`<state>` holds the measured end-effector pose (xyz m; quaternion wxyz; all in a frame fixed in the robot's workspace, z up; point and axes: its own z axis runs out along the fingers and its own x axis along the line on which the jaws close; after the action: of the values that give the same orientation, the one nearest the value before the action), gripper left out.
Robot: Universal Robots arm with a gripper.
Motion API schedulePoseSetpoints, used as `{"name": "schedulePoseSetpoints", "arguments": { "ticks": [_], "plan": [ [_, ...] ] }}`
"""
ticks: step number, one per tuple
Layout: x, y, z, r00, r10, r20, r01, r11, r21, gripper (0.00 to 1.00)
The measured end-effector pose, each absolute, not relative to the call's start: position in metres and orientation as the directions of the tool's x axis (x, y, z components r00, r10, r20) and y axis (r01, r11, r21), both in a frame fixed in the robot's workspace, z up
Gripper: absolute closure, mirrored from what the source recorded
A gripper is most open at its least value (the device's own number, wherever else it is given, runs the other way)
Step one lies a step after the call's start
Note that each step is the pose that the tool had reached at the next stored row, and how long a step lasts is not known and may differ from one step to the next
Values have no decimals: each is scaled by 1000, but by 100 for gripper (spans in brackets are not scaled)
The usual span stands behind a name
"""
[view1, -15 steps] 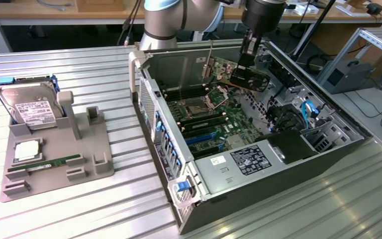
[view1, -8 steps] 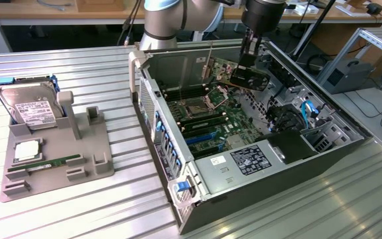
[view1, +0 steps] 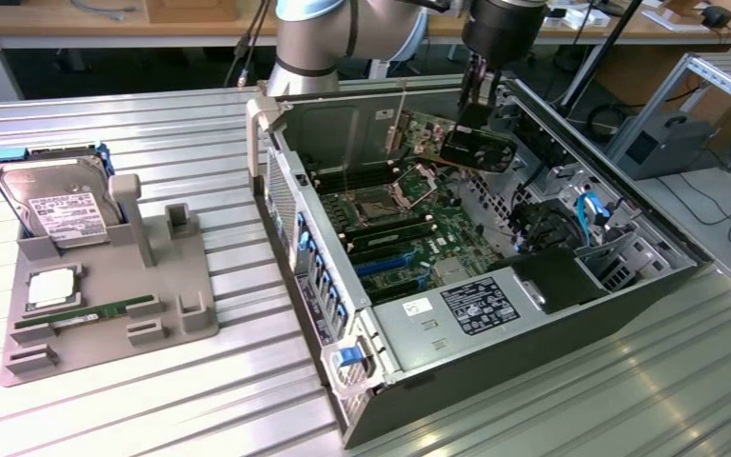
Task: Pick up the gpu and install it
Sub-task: 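Insert the gpu into the slot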
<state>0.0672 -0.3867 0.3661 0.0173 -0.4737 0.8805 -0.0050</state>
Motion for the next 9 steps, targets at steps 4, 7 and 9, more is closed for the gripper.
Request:
{"name": "schedulePoseSetpoints", "arguments": {
  "ticks": [4,7,9],
  "plan": [
    [67,-387,366,-528,-849,-26,-848,529,-25,73],
    [67,-387,366,-510,-860,-26,-860,510,-25,73],
    [67,-387,366,-501,-865,-26,-865,501,-25,73]
  ]
}}
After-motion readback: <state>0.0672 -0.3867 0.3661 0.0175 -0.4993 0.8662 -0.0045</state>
